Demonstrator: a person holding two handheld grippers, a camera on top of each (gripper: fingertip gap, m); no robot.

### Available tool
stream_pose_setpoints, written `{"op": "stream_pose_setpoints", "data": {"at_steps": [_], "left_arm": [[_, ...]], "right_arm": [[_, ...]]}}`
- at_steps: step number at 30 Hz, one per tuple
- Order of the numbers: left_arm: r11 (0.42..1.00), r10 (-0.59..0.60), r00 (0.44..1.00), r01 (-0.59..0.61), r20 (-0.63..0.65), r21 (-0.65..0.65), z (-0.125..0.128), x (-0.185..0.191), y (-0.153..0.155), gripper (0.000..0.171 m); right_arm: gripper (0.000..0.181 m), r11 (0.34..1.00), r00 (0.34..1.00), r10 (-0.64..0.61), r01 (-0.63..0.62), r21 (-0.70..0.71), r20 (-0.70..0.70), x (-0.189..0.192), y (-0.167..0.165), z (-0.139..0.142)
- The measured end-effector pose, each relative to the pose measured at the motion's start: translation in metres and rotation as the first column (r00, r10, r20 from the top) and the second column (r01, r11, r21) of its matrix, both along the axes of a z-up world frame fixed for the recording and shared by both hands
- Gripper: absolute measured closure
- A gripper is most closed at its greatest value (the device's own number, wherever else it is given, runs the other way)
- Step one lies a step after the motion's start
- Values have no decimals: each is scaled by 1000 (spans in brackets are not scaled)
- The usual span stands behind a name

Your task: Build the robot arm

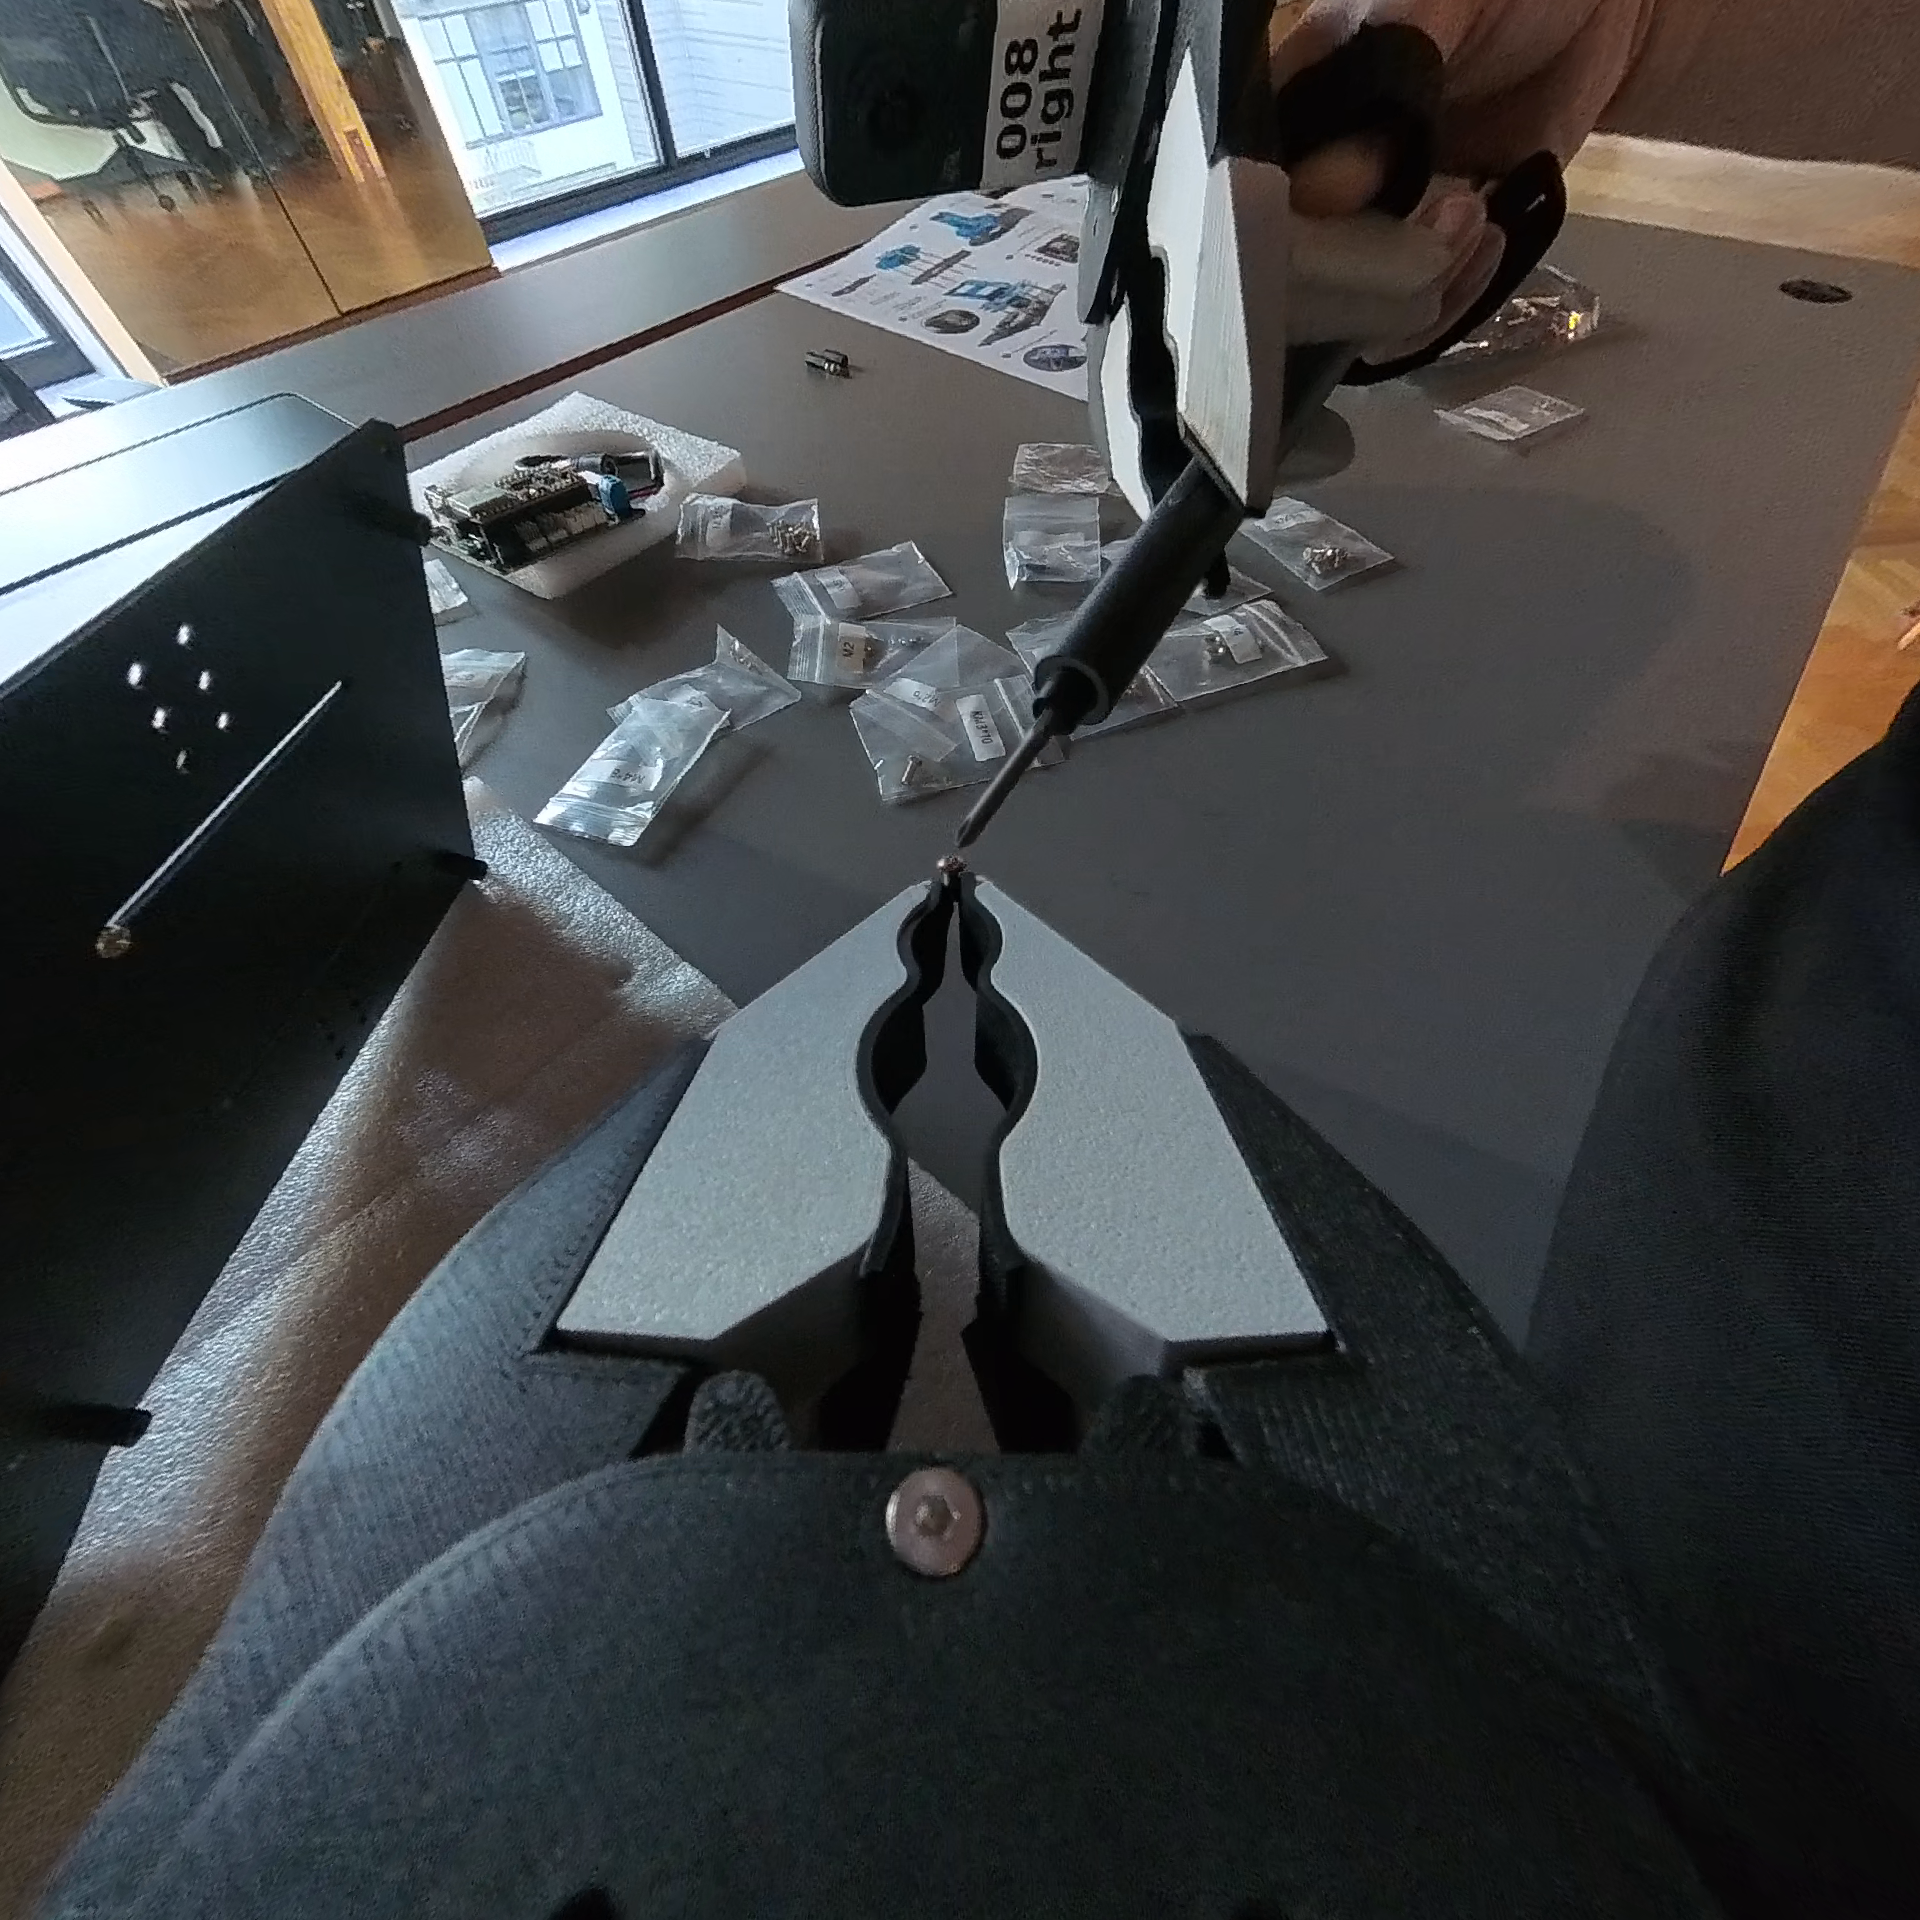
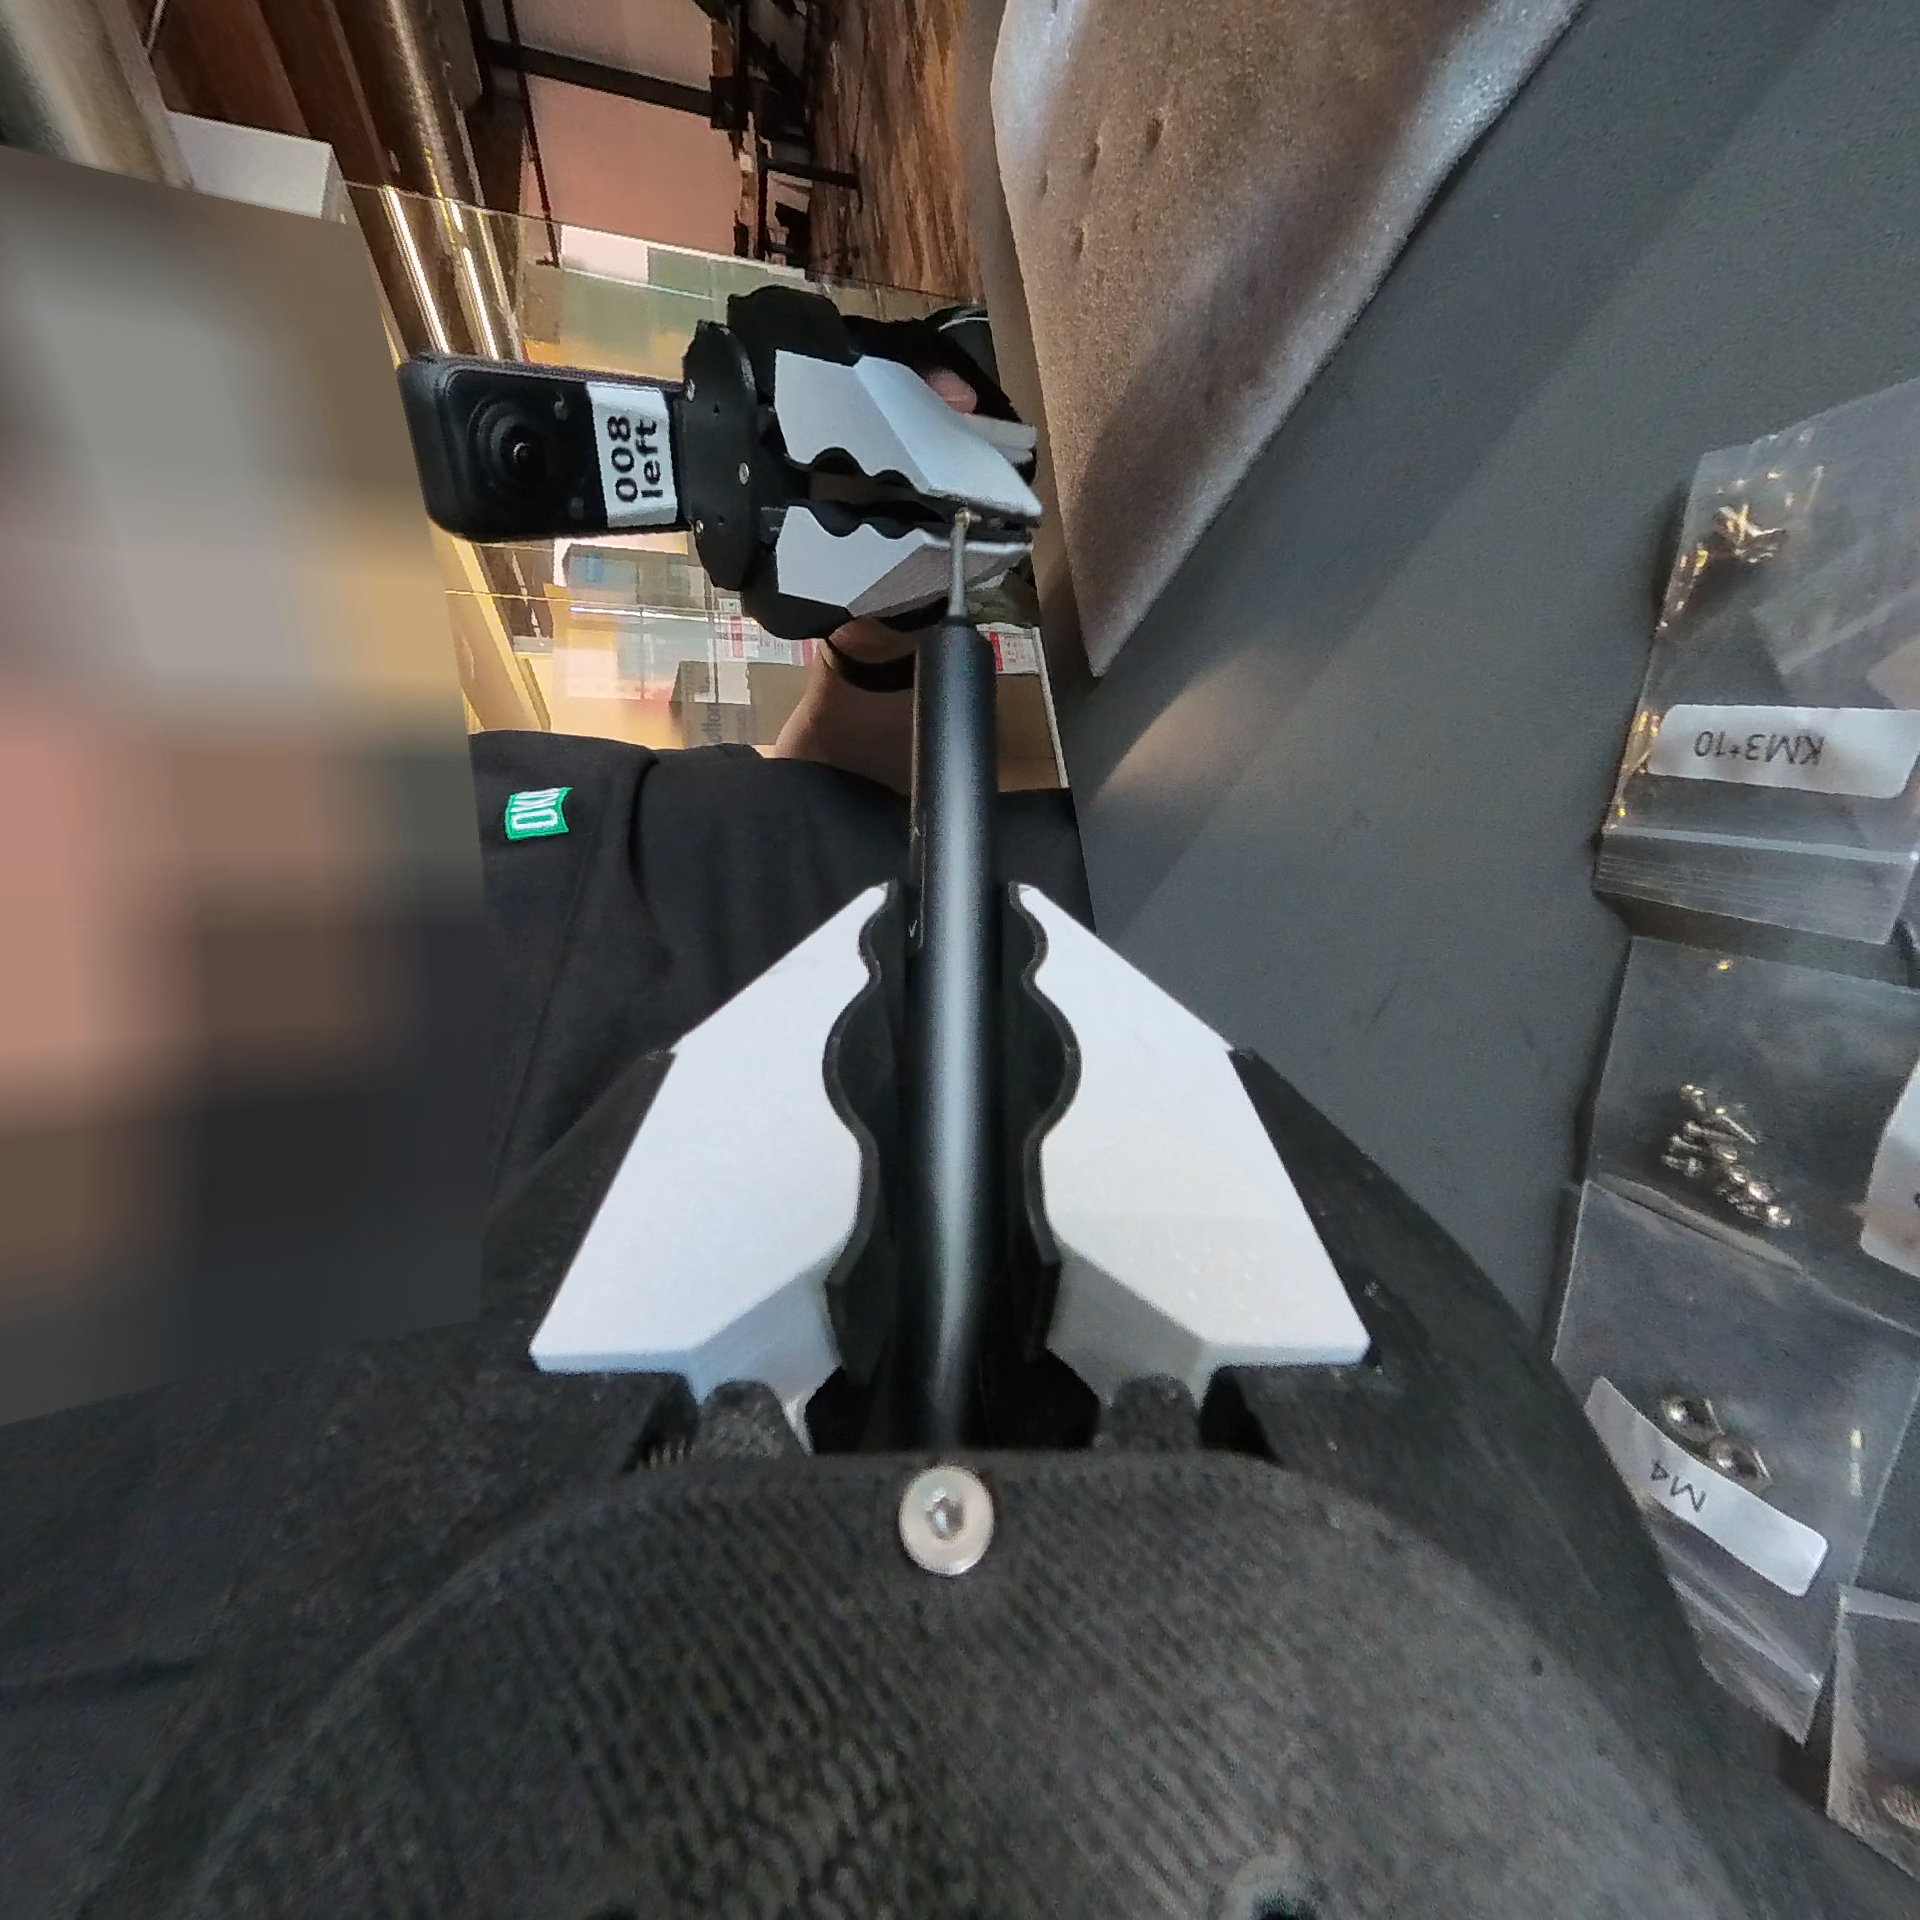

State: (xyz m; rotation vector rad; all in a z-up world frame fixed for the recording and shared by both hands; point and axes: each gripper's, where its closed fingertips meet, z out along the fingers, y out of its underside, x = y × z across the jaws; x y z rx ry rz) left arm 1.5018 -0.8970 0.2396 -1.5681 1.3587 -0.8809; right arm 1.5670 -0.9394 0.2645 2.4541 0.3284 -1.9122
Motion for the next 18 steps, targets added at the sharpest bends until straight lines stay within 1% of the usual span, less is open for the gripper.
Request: {"op": "stream_pose_setpoints", "data": {"at_steps": [6, 18], "left_arm": [[1000, -30, 999, 30, -19, 3, -3, 2, -5, 171], [999, -38, 998, 38, -41, 8, -8, 4, -8, 171]], "right_arm": [[164, 1000, 1000, 19, -19, -3, 11, -1, -3, -1], [164, 999, 999, 32, -32, -6, 27, 2, -5, -3]]}}
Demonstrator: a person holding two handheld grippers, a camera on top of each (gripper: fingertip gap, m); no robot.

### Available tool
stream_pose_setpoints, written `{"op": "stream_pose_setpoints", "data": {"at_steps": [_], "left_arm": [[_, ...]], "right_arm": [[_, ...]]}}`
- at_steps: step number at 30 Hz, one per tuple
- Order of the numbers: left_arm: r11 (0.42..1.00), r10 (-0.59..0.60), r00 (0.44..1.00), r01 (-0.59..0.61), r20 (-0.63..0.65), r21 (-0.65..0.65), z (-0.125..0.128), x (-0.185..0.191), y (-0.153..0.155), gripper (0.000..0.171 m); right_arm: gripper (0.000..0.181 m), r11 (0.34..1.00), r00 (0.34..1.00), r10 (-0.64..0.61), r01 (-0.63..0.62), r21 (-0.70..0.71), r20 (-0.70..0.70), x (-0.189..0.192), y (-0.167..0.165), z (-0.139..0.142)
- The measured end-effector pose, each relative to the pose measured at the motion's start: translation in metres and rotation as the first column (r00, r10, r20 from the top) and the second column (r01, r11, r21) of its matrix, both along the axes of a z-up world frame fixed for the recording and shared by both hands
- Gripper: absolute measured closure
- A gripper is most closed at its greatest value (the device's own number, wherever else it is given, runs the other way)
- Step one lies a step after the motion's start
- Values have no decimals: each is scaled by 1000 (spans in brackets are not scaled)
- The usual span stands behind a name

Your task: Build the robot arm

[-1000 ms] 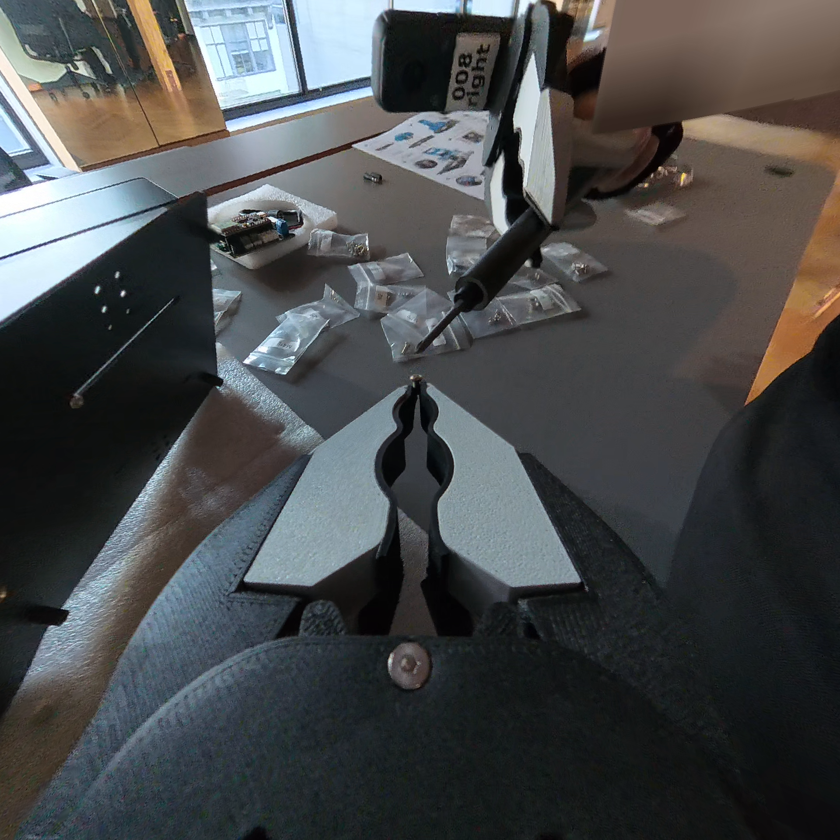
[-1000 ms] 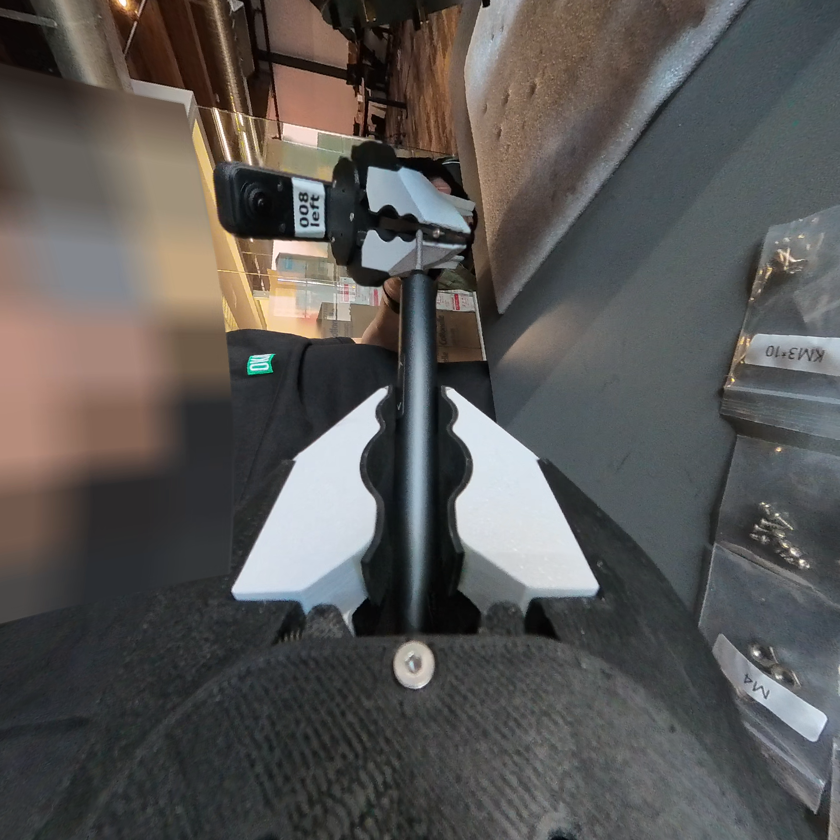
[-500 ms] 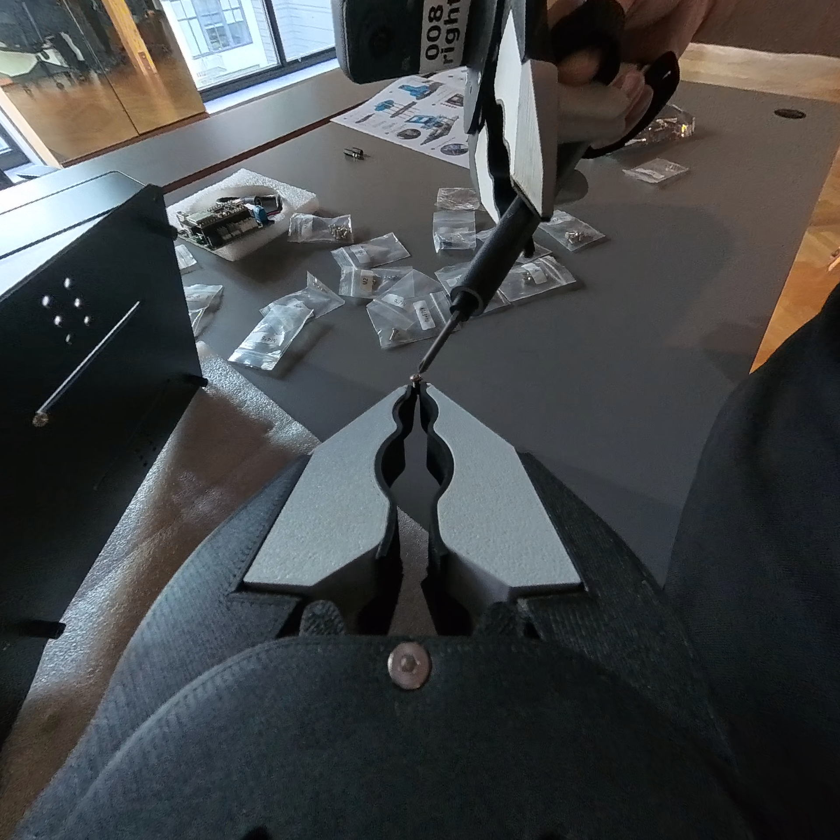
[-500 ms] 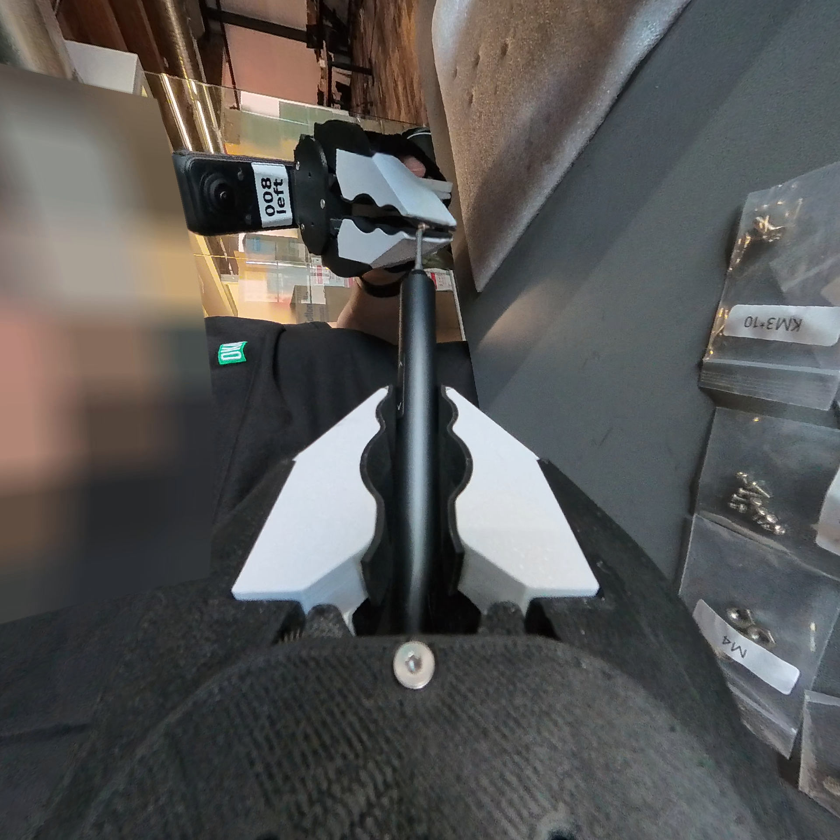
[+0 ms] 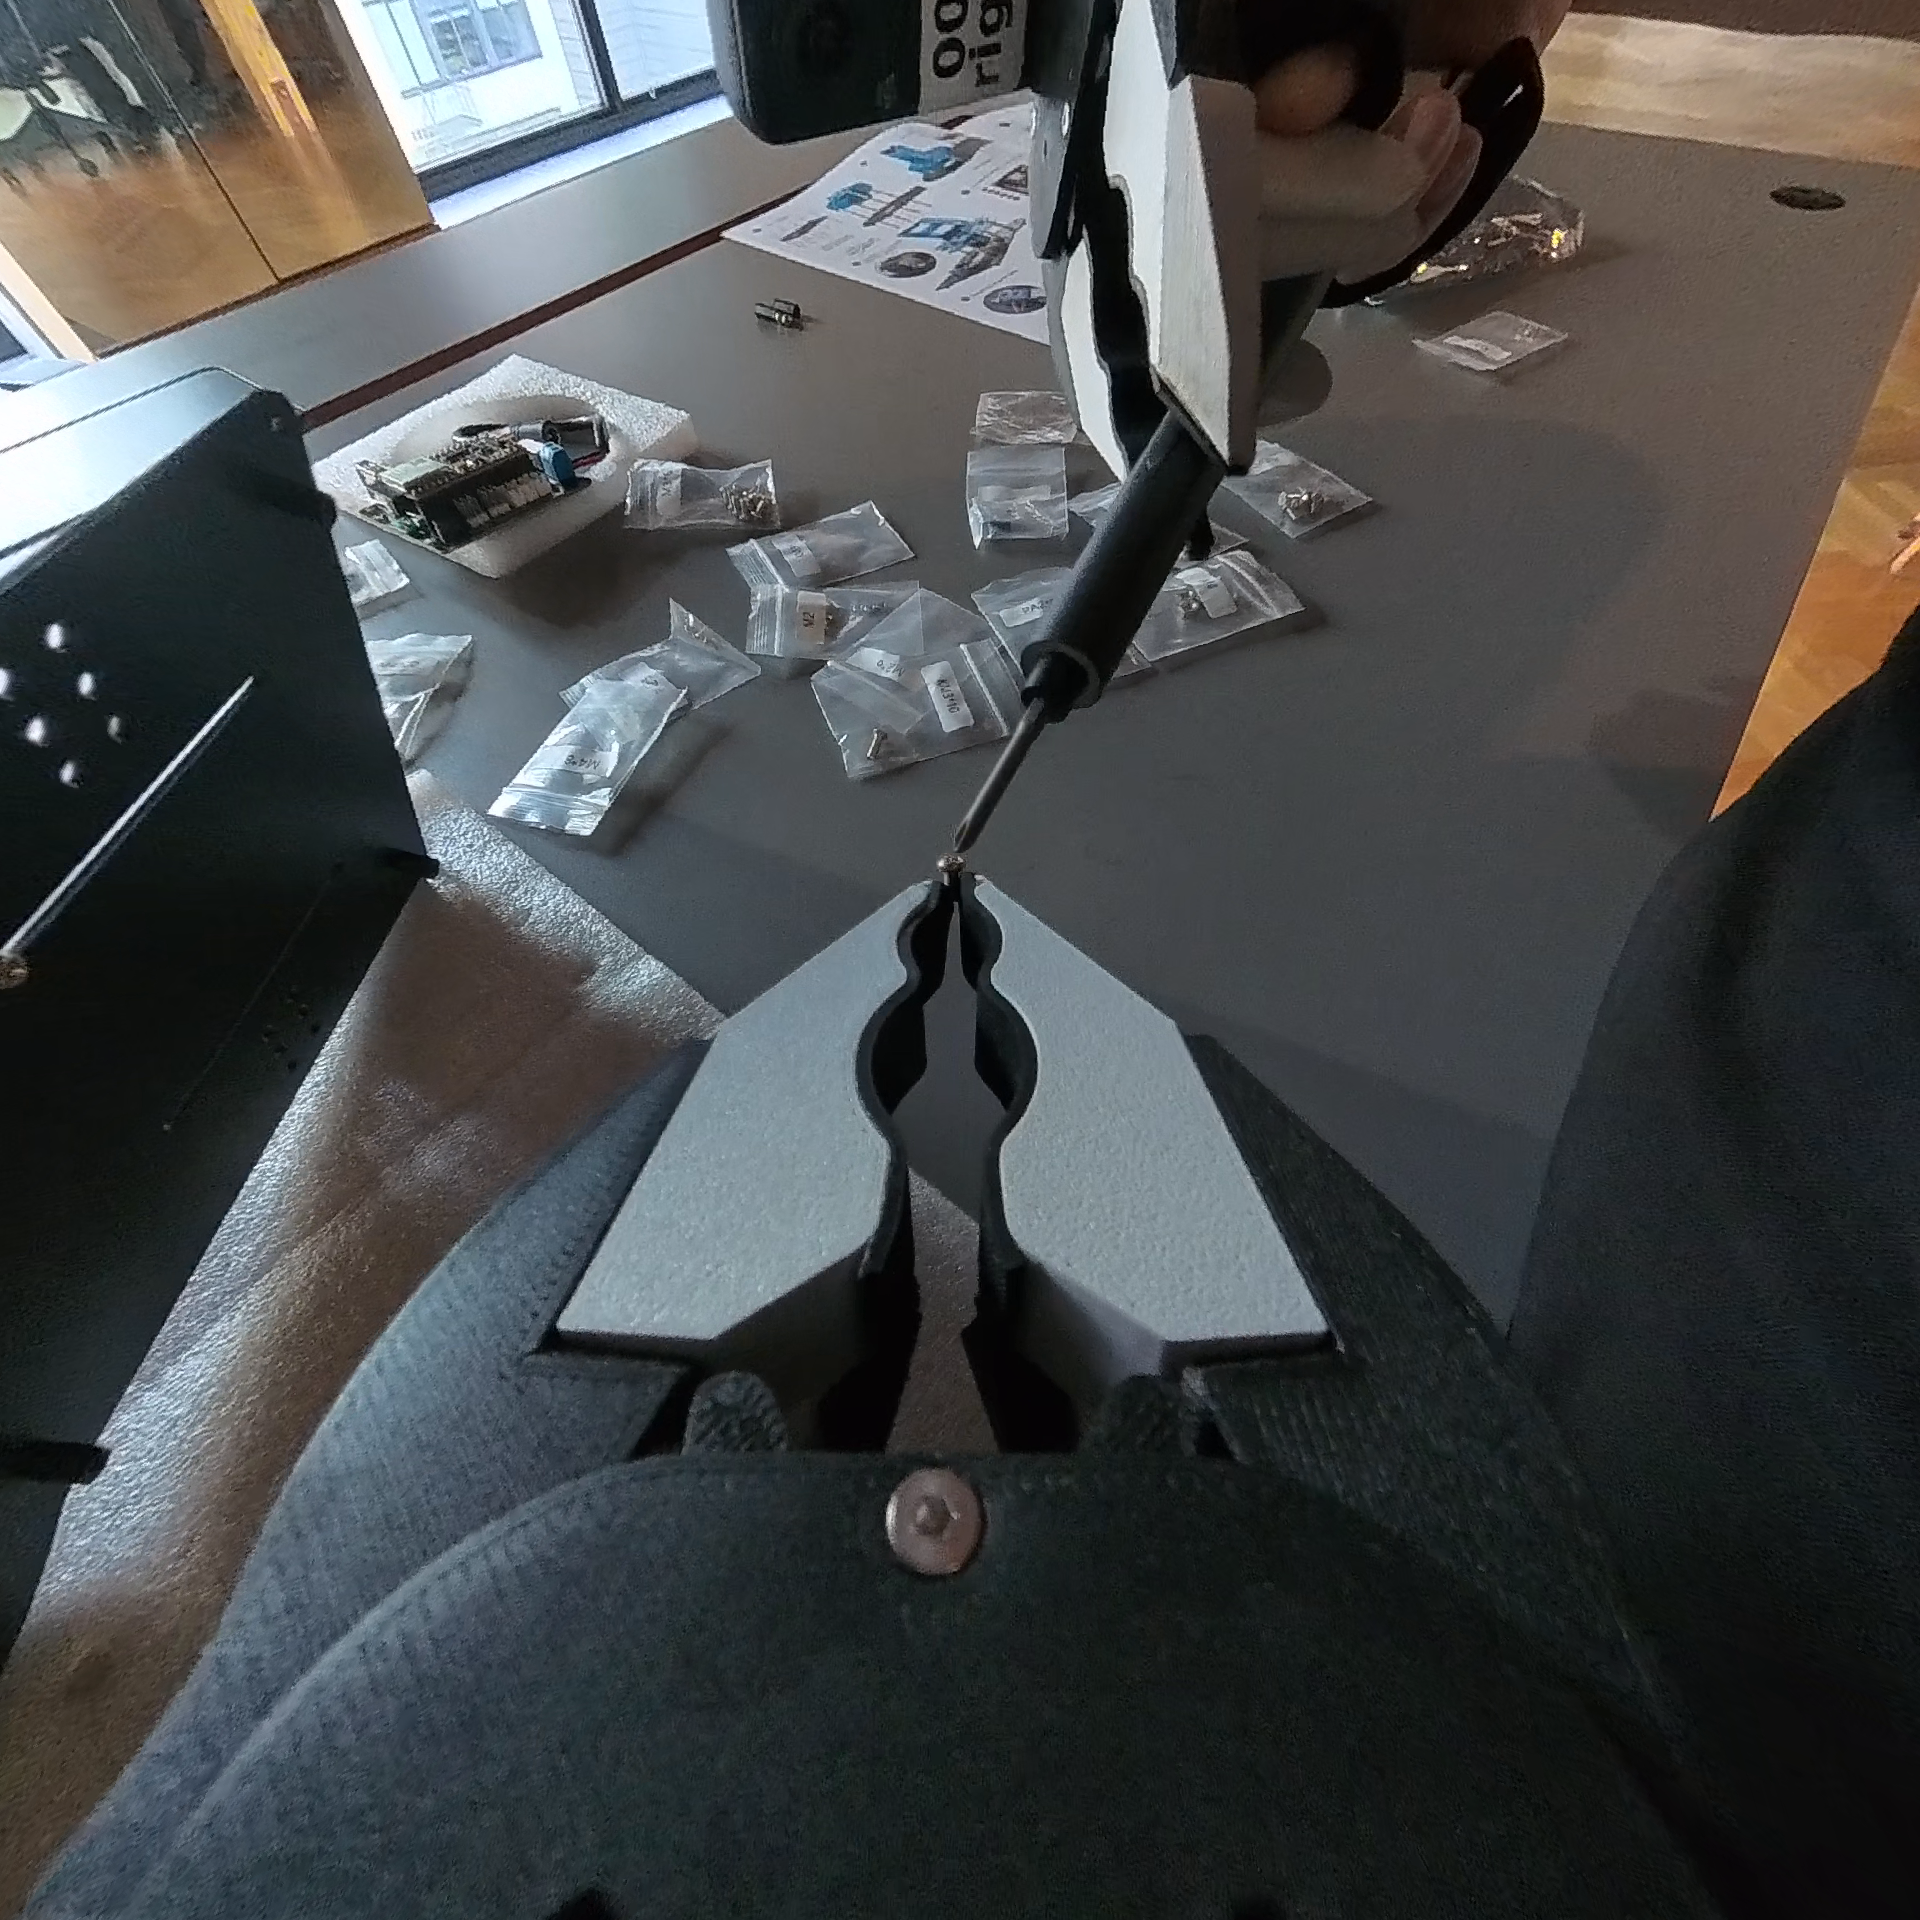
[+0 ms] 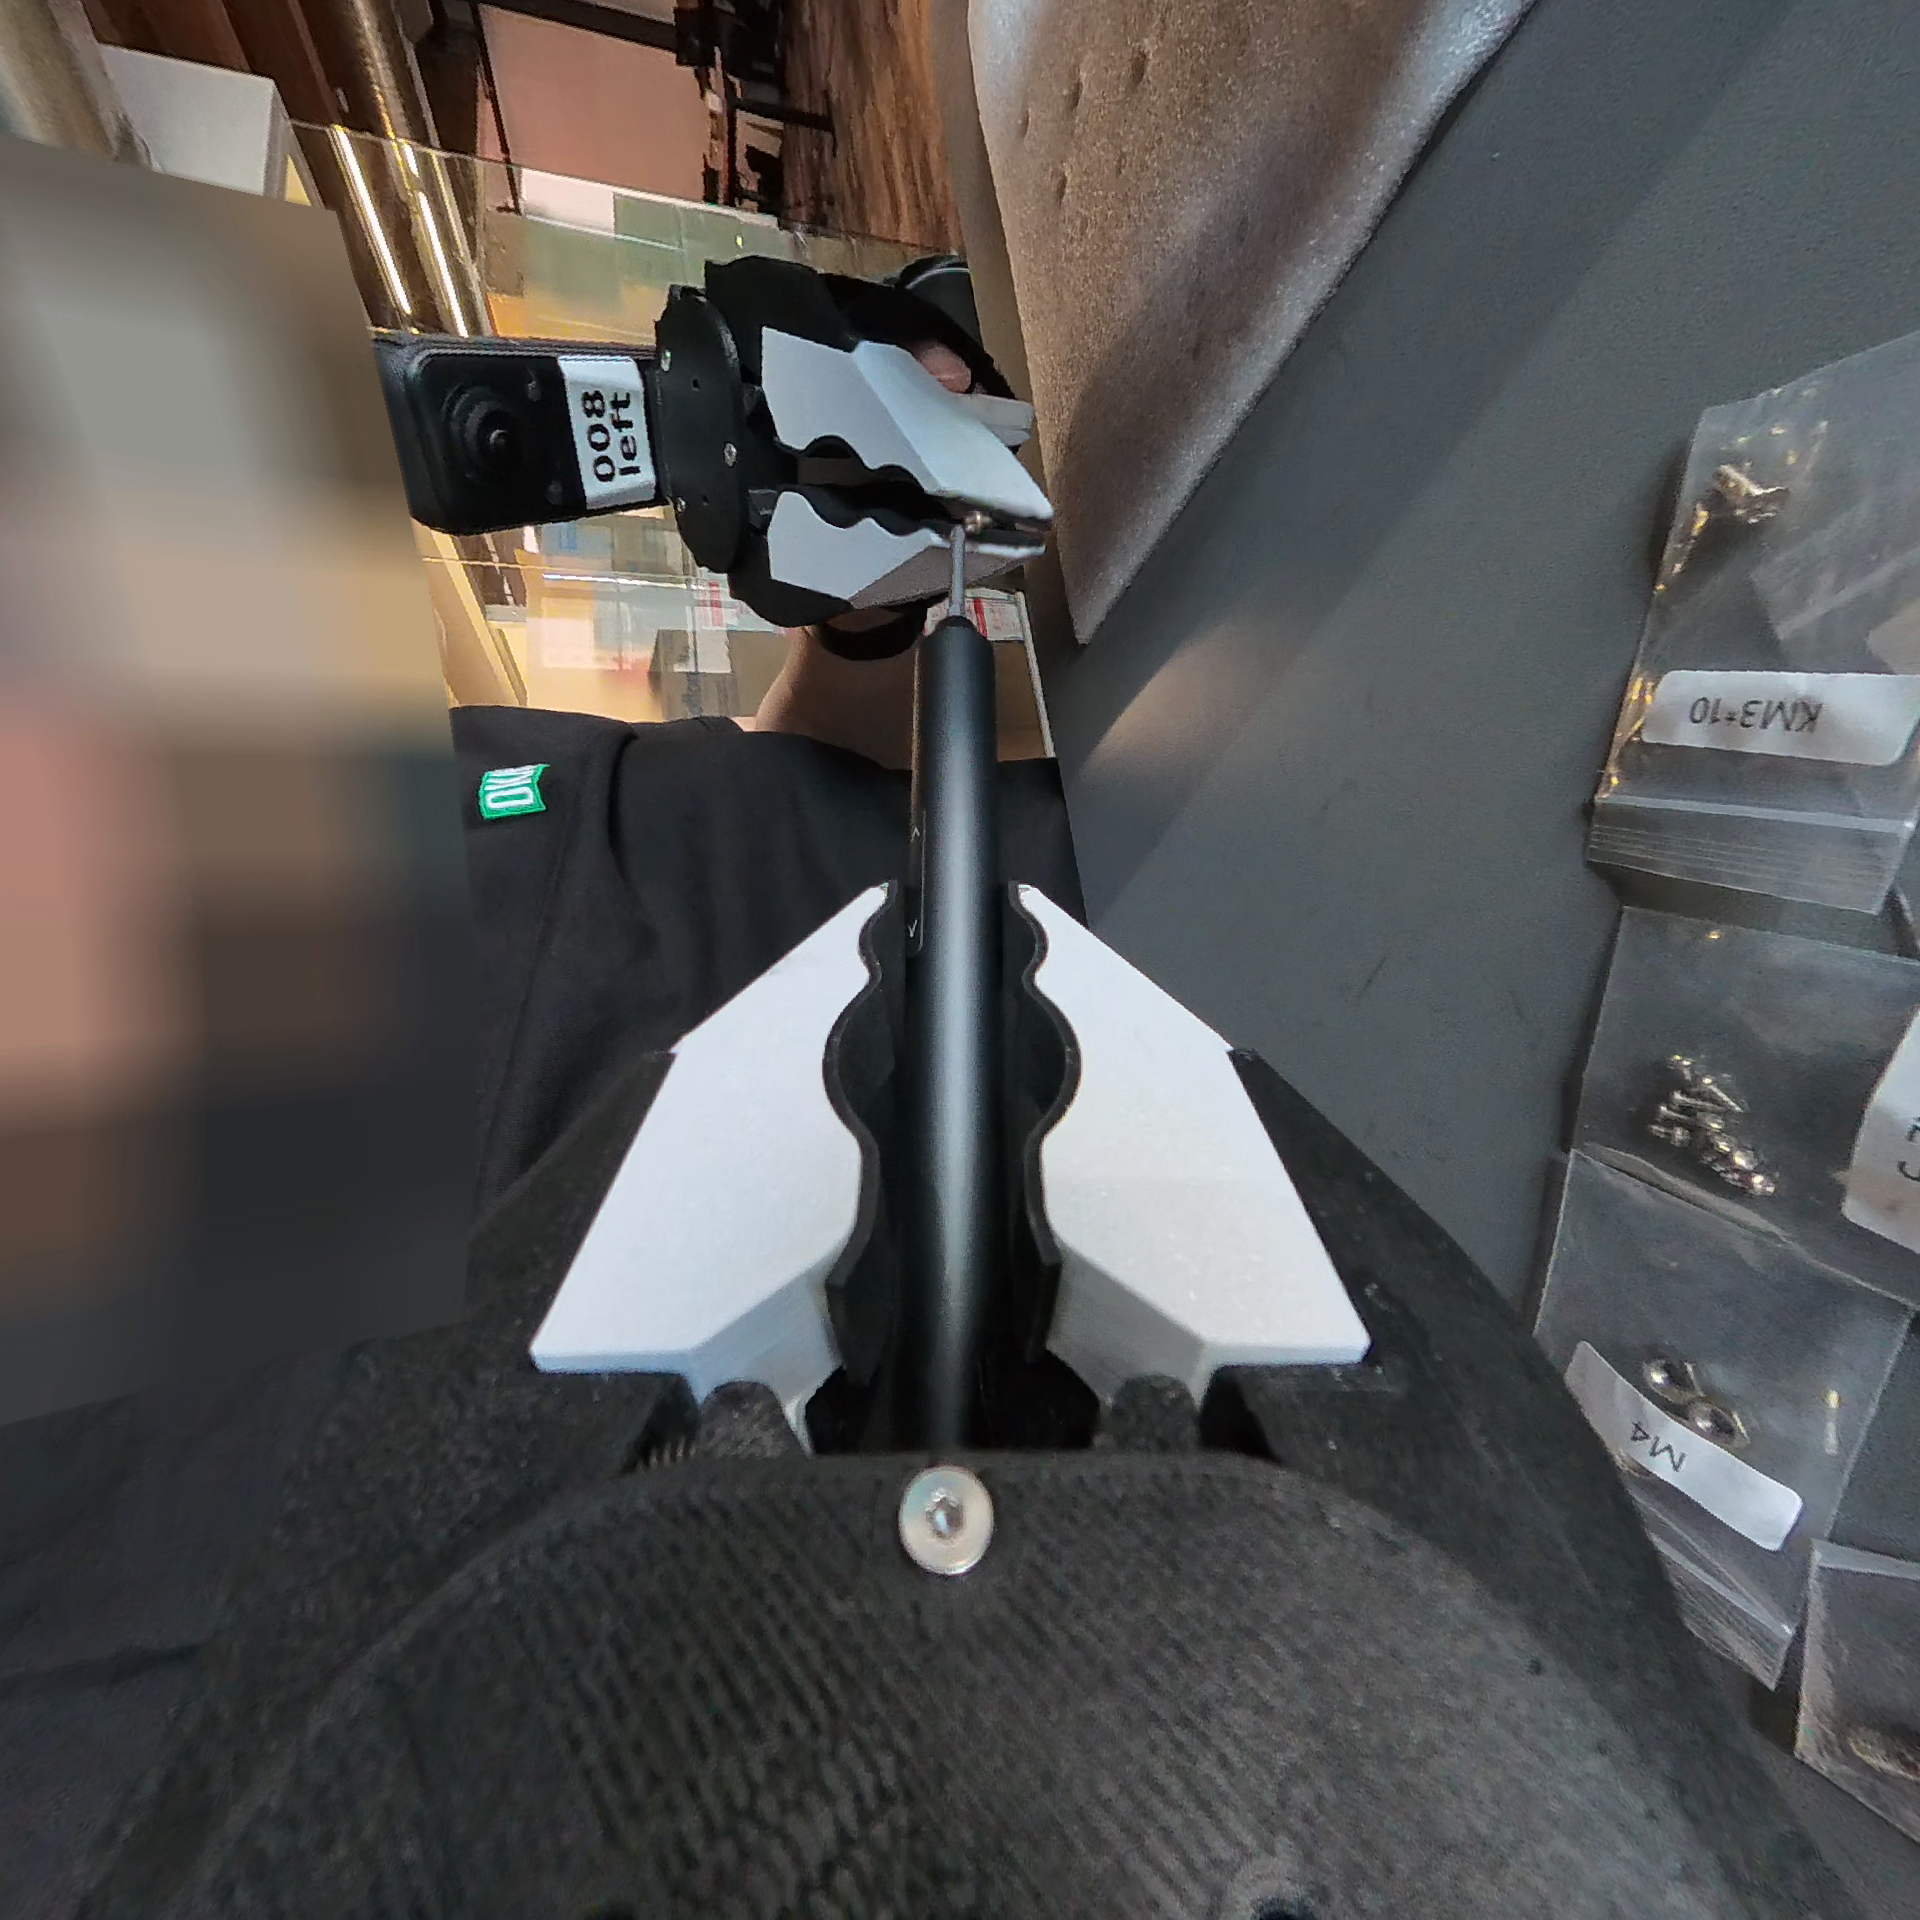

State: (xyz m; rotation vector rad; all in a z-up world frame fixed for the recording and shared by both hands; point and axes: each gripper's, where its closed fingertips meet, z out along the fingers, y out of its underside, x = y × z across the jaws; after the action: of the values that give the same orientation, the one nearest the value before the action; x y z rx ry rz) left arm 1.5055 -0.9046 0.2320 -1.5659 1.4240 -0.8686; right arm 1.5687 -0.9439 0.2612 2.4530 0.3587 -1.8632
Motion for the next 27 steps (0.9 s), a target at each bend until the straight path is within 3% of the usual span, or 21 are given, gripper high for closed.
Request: {"op": "stream_pose_setpoints", "data": {"at_steps": [12, 27], "left_arm": [[998, -50, 997, 52, -54, 28, -7, 2, -8, 171], [965, -147, 945, 202, -293, 167, -36, 6, -23, 171]], "right_arm": [[164, 999, 998, 40, -39, -5, 54, 4, -3, -5], [164, 988, 979, 142, -132, -76, 143, 4, -16, -20]]}}
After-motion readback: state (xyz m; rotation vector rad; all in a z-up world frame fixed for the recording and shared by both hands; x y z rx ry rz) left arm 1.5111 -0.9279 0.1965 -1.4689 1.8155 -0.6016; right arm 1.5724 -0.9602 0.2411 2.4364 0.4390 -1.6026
